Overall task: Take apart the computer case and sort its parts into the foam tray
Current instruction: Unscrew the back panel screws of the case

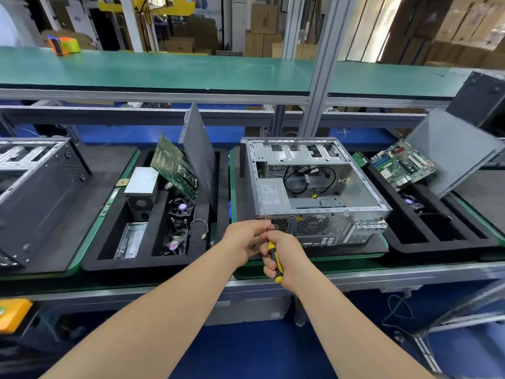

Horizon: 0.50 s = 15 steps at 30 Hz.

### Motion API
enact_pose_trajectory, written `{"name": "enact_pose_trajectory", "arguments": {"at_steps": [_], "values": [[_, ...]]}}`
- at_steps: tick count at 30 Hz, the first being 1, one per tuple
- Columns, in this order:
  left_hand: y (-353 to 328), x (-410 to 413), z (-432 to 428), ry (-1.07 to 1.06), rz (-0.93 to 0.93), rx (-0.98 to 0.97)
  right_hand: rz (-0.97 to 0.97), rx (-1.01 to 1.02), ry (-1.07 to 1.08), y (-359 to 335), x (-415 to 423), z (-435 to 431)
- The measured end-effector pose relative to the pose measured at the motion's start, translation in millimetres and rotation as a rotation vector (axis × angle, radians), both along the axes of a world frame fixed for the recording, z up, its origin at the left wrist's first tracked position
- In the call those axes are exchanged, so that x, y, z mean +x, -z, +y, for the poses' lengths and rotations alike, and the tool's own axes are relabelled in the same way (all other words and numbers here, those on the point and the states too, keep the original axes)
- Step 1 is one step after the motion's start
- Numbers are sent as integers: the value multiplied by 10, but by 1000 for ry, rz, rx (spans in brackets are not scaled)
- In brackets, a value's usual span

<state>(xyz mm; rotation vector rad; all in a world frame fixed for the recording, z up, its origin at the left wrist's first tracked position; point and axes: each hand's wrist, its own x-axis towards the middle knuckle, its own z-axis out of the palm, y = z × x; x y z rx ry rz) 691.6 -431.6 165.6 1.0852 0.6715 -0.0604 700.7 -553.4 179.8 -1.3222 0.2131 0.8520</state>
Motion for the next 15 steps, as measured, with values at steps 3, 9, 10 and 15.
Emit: {"name": "enact_pose_trajectory", "arguments": {"at_steps": [3, 9, 10, 15], "values": [[3, -6, -17, -7, -8, -17, -258, -251, -44, 25, -7, 11], [-16, -11, -93, -17, 1, -65, -915, -915, -249, 103, 35, 45], [-25, -17, -107, -17, 5, -68, -978, -1001, -288, 116, 31, 59], [-24, -20, -130, -51, -7, -78, -1069, -1106, -401, 130, 54, 62]]}}
